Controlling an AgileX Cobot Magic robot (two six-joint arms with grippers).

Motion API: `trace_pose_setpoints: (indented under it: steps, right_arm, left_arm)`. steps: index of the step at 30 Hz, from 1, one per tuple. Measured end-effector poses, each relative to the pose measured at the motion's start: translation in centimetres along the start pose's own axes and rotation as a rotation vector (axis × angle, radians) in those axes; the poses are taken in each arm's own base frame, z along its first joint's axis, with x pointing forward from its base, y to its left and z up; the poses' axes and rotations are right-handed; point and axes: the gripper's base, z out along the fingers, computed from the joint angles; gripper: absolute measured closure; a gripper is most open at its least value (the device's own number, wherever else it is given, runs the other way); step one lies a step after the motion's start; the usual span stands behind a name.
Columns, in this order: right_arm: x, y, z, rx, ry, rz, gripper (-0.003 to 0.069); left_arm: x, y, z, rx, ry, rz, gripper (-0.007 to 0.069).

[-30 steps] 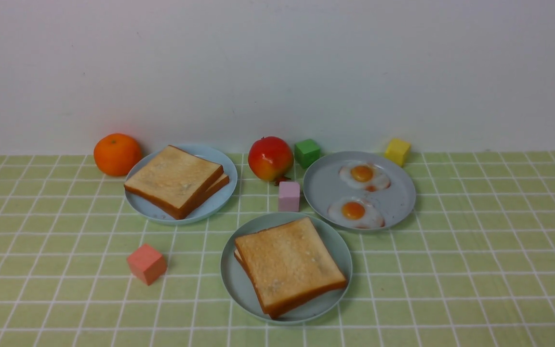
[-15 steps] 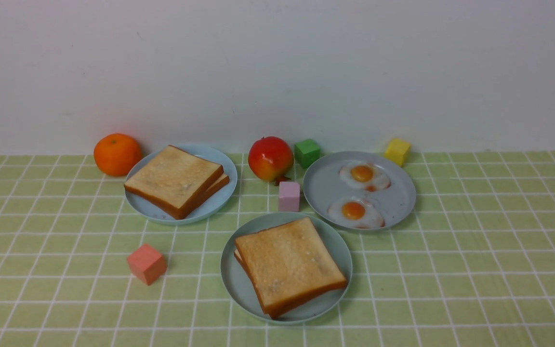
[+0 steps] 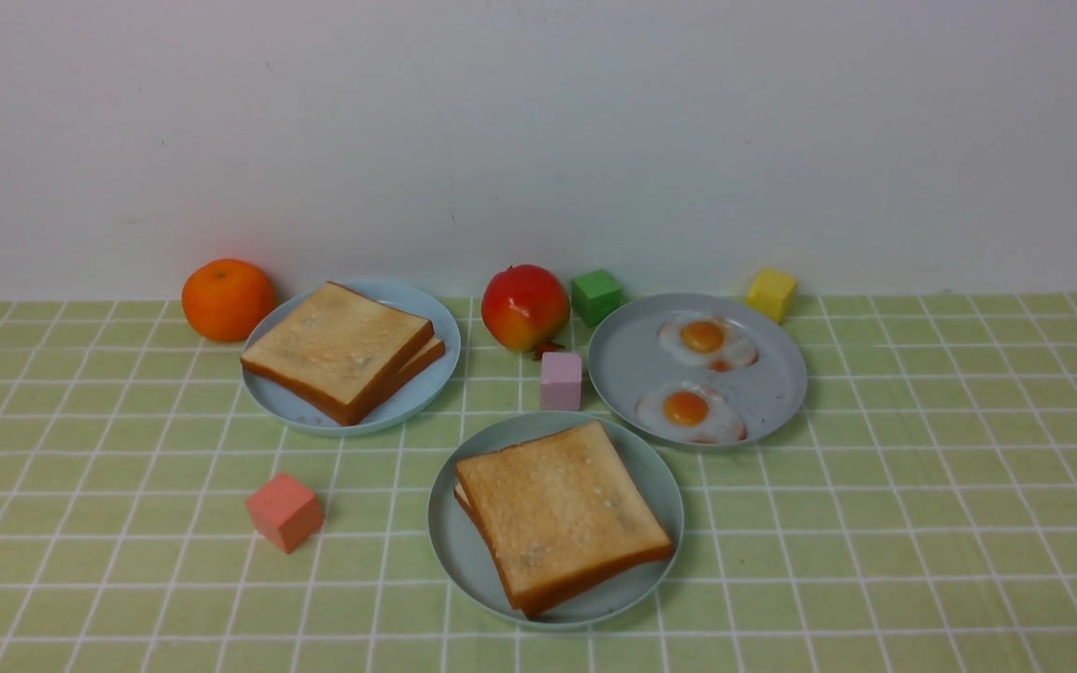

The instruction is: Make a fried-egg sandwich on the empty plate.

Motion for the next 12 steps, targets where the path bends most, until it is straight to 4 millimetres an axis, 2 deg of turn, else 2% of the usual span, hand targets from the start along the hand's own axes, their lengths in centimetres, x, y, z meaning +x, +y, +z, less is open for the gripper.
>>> trace_pose_setpoints:
  steps: [12]
  right_arm:
    - [0.00, 0.00, 0.00, 0.000, 0.000, 0.000, 0.0550]
  left_arm:
    - [0.00, 0.00, 0.00, 0.000, 0.000, 0.000, 0.0638]
